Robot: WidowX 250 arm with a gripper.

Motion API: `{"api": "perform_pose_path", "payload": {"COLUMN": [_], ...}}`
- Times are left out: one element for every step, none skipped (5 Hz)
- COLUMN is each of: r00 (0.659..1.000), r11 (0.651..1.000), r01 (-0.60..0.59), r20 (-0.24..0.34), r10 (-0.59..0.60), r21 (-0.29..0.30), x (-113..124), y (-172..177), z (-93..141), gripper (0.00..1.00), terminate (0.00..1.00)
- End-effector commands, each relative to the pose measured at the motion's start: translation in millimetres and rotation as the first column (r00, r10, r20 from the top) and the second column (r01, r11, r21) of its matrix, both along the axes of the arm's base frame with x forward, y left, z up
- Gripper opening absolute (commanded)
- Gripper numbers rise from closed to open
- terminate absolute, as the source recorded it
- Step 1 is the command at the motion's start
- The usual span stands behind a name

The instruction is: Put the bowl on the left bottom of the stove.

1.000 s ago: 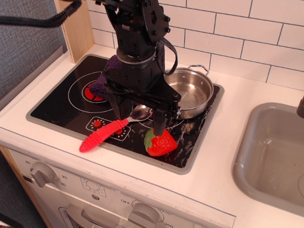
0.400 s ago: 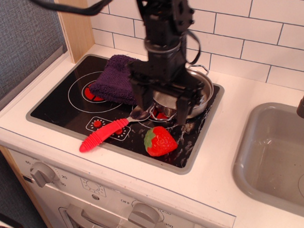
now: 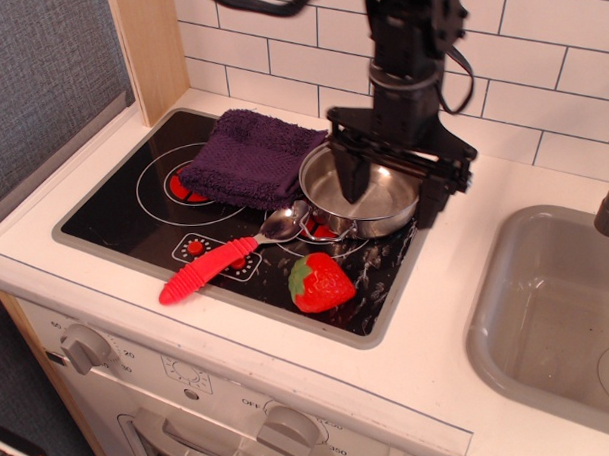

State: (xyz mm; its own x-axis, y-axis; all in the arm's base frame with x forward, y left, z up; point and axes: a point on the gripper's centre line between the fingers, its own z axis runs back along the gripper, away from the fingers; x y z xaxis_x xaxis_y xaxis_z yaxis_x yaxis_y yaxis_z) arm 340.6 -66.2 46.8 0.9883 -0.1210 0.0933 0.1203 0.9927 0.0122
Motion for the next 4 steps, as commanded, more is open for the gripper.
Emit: {"api": "perform_pose_path", "payload": {"r00": [0.999,1.0,0.999,0.999], "r11": [0.999,0.999,0.999,0.999], "r01": [0.031,0.028,0.035,0.04], "r20": [-0.011,-0.004,0.0,0.01], "r10": [-0.03,-0.028,-0.035,-0.04], "r21": [0.033,0.033,0.027,0.021], "x": [13.5,14.9,13.8,12.1], "y": [-11.2,-8.1,-7.0,-6.8], "z": [-17.6,-18.9,-15.1,-11.1], "gripper": [1.0,0.0,0.0,0.0], "terminate": [0.0,0.0,0.0,0.0]}}
